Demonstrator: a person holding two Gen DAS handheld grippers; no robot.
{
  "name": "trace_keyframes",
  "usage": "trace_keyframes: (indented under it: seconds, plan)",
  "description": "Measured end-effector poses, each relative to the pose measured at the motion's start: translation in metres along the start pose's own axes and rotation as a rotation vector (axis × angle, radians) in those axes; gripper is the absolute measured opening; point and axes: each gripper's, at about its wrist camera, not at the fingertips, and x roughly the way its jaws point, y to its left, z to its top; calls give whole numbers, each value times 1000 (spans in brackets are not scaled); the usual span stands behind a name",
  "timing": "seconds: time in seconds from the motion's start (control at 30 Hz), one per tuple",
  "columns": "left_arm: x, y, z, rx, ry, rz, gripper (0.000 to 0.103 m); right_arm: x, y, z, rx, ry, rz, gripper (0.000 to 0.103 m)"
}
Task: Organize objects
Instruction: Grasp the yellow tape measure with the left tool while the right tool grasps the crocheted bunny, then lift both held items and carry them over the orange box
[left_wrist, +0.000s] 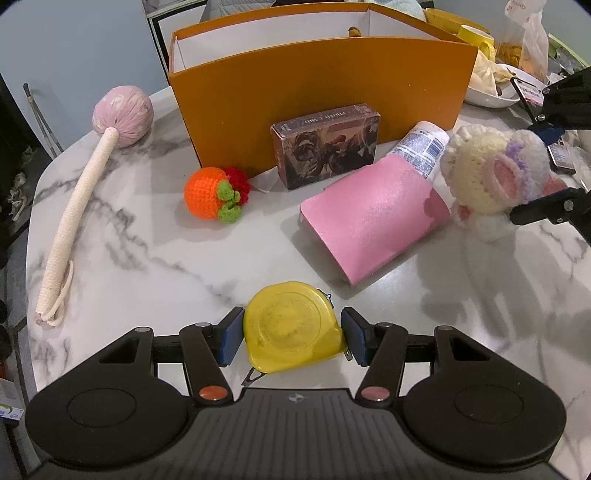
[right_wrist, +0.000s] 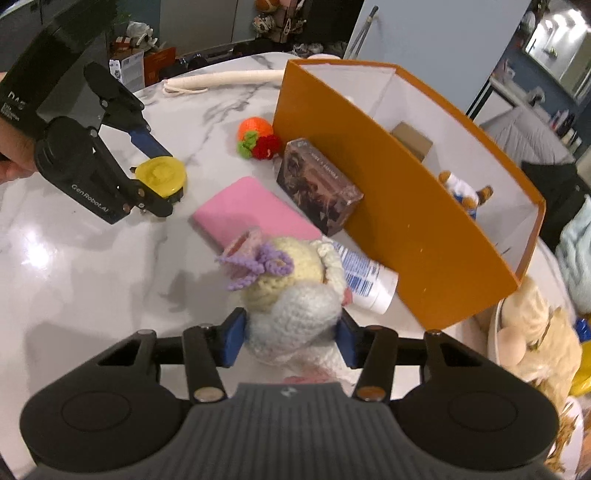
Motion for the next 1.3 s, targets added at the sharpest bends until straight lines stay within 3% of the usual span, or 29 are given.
trace_keyframes:
  seconds: [0.17,0.33,0.7,0.97,1.3]
  plan:
    - [-5,0,1,-7,-20,-1,66,-14,-15,1,119,-44,72,52]
    - [-12,-1,2,-12,-39,-9,66,-28,-25,2,185,-90,86,52]
    - [-29,-12,11,-7,-98,-35,66,-35,-30,4,203,-108,80,52]
    - [-53,-13,32,-82,-205,-89,66,-65,-49,13,281,-225,52,52]
    - [-74,-9,79,-130,-303,-81,66,-104,-86,33,391,-362,-15,52]
